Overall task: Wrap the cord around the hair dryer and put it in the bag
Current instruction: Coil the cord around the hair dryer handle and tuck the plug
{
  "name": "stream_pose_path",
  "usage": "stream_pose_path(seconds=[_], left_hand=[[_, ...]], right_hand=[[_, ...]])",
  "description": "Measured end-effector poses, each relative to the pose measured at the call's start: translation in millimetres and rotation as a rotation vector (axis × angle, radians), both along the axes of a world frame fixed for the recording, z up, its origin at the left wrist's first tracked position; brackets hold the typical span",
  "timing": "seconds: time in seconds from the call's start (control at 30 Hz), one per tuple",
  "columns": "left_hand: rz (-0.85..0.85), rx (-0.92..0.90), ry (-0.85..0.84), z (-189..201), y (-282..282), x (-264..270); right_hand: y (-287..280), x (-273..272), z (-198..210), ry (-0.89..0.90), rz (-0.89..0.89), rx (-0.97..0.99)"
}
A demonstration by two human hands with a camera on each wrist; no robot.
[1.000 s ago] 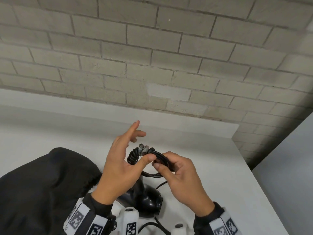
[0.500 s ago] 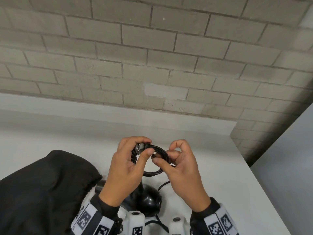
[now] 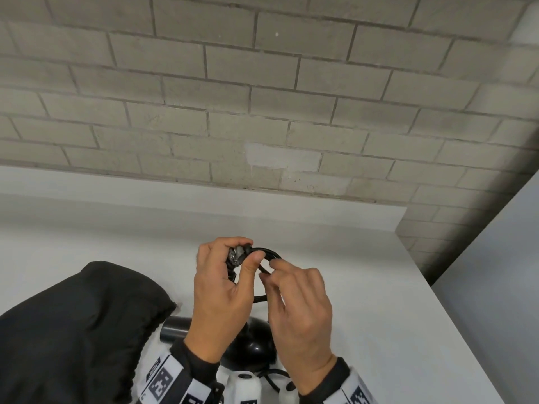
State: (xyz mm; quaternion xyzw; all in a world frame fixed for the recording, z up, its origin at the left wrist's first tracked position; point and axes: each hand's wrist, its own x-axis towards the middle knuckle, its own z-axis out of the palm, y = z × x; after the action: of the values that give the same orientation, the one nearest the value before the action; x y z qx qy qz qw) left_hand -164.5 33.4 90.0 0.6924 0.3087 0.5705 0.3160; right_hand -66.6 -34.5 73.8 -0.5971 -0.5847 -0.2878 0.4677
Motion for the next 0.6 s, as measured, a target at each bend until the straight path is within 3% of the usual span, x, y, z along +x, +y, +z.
stream_pose_path(seconds=[0.13,0.27,0.4,0.6], left_hand=[[0.043,0.035,0.01,-2,-1,3],[0.054,0.04,-0.003,-4,1,4],[0.086,0.09,-0.005,-8,5,3],[0.093,0.125,-0.083,-10,0,4]], right_hand=[[0,-4,0,0.044,0.029,-0.091],[0,-12,8,0.24,0.026,-0.295],[-3,-8,23,0.73,0.26,-0.524],[-10,15,65,1.251,0.563,-0.739]])
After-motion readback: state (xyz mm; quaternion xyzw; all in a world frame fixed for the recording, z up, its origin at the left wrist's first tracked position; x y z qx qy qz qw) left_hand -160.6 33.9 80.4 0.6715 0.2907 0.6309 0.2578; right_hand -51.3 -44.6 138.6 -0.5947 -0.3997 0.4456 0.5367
